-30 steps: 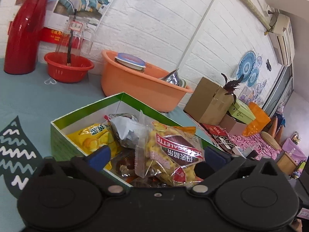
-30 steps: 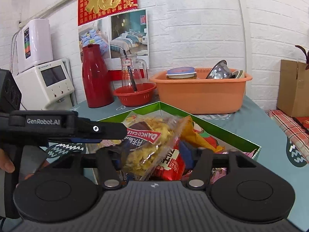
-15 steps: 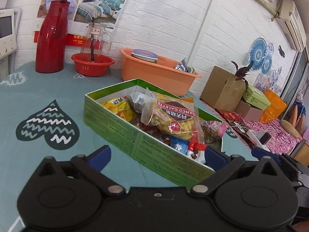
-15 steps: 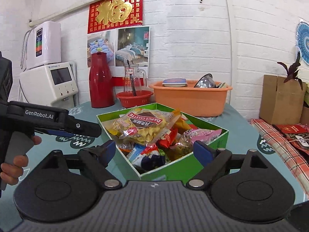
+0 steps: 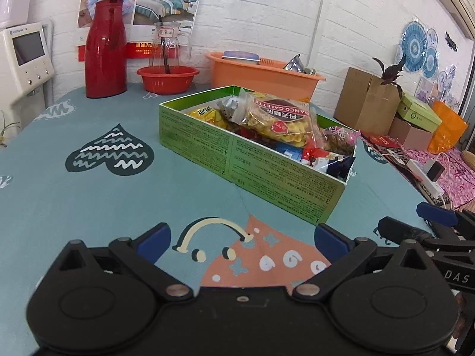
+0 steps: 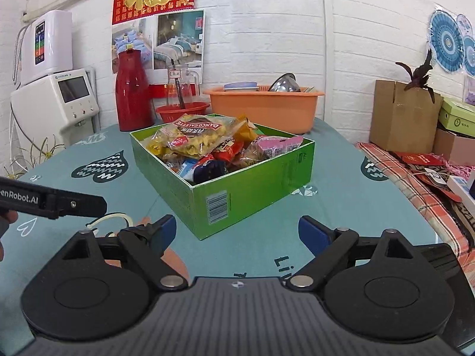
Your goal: Organize snacks
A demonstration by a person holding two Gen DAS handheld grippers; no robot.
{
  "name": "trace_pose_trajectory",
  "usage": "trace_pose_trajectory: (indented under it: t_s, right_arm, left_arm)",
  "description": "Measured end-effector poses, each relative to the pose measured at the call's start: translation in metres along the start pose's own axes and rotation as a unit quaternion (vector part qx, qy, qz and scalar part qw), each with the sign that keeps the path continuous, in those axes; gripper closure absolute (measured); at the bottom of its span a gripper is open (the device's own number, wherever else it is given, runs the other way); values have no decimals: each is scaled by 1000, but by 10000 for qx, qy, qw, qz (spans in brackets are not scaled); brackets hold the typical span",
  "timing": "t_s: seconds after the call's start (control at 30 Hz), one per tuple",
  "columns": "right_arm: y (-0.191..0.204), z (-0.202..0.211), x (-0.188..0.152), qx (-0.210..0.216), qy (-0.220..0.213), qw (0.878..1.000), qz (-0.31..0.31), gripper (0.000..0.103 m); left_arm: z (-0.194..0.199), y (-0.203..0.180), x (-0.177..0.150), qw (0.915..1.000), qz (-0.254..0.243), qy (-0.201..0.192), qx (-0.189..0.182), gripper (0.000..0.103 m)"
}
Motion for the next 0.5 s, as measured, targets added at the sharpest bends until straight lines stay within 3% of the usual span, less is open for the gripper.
trace_pose_trajectory:
  t_s: [0.5]
  right_arm:
    - [6,4,-1,34,5,10000,27,0]
  left_arm:
    - [6,-3,-5,10000,-49,-34,45,0]
Point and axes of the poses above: each gripper's, at about its wrist camera, not at the fingertips, and z roughly against the way its jaws point, y to its left, x to its top, the point moved 6 cm from there along -z, roughly the way its jaws point
